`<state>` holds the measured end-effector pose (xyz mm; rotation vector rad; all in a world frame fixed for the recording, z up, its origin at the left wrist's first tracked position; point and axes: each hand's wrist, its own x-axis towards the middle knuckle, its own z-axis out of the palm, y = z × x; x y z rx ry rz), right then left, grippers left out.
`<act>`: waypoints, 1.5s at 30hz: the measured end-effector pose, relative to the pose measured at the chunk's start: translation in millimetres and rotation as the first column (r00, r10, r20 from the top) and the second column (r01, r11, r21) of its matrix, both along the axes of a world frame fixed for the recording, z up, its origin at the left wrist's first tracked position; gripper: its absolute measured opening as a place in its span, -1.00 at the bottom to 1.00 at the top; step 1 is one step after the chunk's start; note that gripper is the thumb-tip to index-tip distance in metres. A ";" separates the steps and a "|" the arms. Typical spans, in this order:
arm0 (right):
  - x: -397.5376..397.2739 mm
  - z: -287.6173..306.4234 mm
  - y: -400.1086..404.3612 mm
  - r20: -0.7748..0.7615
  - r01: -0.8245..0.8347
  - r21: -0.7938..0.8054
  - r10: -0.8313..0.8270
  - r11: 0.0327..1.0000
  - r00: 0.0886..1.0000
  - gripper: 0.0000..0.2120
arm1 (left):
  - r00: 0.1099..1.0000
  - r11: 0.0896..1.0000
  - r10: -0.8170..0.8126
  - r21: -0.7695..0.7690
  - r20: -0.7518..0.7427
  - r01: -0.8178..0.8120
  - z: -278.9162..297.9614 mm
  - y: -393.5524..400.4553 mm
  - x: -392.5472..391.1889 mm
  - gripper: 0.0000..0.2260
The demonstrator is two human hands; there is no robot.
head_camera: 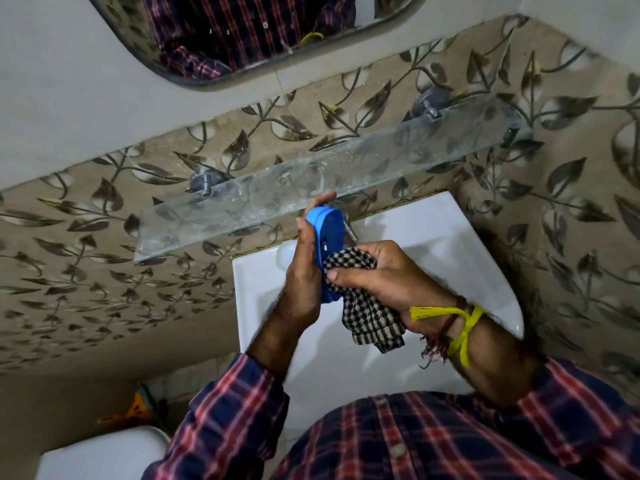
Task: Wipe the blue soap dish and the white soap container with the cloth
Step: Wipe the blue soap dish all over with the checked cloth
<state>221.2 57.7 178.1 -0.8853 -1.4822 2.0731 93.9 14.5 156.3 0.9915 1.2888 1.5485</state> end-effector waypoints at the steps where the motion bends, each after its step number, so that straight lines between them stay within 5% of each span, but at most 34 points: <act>1: 0.4 0.9 2.2 -0.004 0.010 -0.021 -0.010 1.000 1.000 -0.89 | 1.000 1.000 -0.014 0.002 0.016 0.014 -0.8 -1.8 2.0 -0.50; 17: 4.0 -12.2 -0.7 0.064 -0.104 0.196 0.094 0.975 0.994 -0.96 | 0.999 0.998 0.023 -0.052 0.035 -0.021 13.4 1.9 0.4 -0.48; 21: 6.9 -10.1 2.1 0.044 -0.133 0.267 0.126 0.955 0.991 -0.96 | 0.989 0.996 0.059 -0.068 0.137 -0.050 6.8 -0.3 4.5 -0.52; 28: 14.1 -15.3 -3.5 0.086 -0.194 0.438 0.174 0.878 0.981 -0.93 | 0.976 0.987 0.103 -0.139 0.190 -0.077 11.8 -0.5 6.3 -0.40; 38: 11.6 -16.0 -15.0 0.068 -0.027 0.811 -0.048 0.584 0.997 -0.88 | 0.908 0.975 0.162 -0.204 0.386 -0.087 20.6 7.0 -1.3 -0.40; 40: 9.9 -13.4 -14.9 0.035 0.017 0.799 -0.074 0.601 0.997 -0.89 | 0.902 0.970 0.159 -0.233 0.401 -0.068 24.6 7.1 -4.0 -0.36; 42: 11.3 -10.3 -15.5 0.006 0.066 0.655 -0.092 0.752 0.996 -0.90 | 0.952 0.964 0.181 -0.239 0.247 -0.121 24.3 0.5 -5.3 -0.35; 44: 14.8 -3.8 -14.0 -0.002 0.107 0.405 -0.117 0.908 0.993 -0.90 | 0.961 0.963 0.215 -0.127 -0.172 -0.238 13.3 -17.5 -2.5 -0.35; 45: 17.1 -0.1 -12.4 -0.003 0.131 0.283 -0.136 0.950 0.991 -0.90 | 0.884 0.965 0.237 -0.011 -0.402 -0.263 5.2 -29.0 -0.4 -0.34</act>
